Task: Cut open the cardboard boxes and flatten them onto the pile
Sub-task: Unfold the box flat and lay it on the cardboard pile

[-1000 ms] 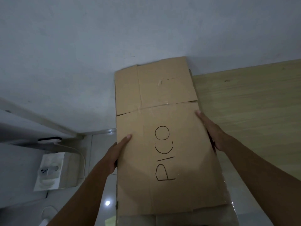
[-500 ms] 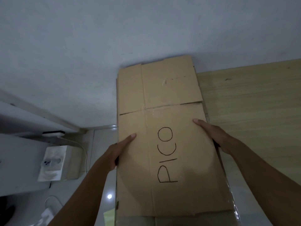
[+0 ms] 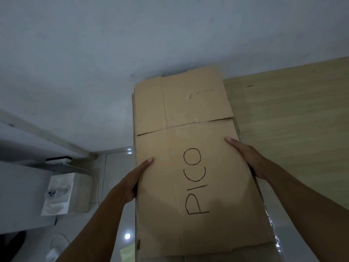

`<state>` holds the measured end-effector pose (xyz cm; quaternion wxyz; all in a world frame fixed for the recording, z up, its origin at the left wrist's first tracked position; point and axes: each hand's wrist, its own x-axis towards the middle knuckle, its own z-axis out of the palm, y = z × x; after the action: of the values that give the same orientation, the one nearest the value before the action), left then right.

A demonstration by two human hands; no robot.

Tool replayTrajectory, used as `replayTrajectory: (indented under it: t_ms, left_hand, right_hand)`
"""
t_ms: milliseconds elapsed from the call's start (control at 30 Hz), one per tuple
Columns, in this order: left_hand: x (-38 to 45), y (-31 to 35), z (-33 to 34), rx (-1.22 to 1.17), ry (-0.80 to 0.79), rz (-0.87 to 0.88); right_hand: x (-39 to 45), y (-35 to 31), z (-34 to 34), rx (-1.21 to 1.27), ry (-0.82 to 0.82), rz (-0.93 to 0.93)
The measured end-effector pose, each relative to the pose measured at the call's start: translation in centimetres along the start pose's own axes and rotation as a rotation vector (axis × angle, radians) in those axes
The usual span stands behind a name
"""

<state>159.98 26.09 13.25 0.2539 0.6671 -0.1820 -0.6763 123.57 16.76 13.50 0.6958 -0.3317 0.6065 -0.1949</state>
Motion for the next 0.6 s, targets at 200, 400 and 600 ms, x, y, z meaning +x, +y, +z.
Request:
replayTrajectory:
  t_ms: [200, 400, 600]
  left_hand:
    - [-2.1, -3.4, 0.2, -0.015, 0.008, 0.038]
    - [-4.0, -4.8, 2.3, 0.052, 0.022, 0.086]
    - [-5.4, -2.1, 8.3, 0.133, -0.023, 0.187]
  right_hand:
    - [-4.4, 2.9, 0.3, 0.072, -0.030, 0.038]
    - [-9.3, 6.0, -0.8, 0.163, 0.031, -0.001]
    - [-13.5, 7.6, -5.7, 0.327, 0.139, -0.066]
